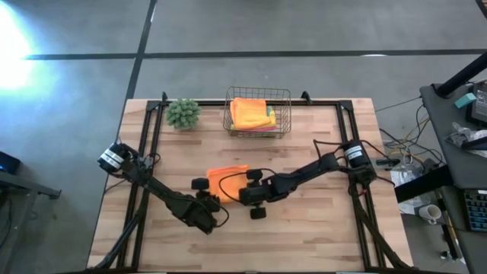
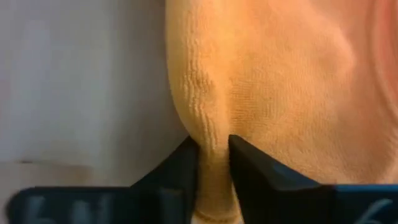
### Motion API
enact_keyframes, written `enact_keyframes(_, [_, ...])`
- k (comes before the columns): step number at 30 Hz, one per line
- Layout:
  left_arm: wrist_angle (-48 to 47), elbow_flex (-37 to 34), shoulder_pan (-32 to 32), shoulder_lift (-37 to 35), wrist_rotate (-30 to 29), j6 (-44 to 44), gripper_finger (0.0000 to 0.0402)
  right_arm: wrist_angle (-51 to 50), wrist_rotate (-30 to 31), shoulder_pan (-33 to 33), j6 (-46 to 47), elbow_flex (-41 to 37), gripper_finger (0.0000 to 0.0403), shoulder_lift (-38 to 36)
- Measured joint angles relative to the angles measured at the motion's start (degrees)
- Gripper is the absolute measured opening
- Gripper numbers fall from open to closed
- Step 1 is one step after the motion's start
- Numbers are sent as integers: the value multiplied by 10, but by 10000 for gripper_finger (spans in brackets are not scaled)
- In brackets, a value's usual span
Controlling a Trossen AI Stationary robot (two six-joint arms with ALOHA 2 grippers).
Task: Fold microfiber towels
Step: Put the orange folded towel into the wire basket
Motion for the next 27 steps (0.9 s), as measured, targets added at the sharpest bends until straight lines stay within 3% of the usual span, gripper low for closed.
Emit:
enact_keyframes(3, [-2,3,1,0,2,27,10,-1,3,-3,-4,0,43,0])
enact_keyframes(6, [-3,6,4,-1,8,51,7,-4,6,-2,-12,0,15,-3])
enact_keyframes(15, [-7,20,28,-53,53,67,2,-126,0,1,8,63,12,-35])
enact_keyframes(27, [-35,62,84,-201,57,160,1,-217,4,-1,73,145,11,-72])
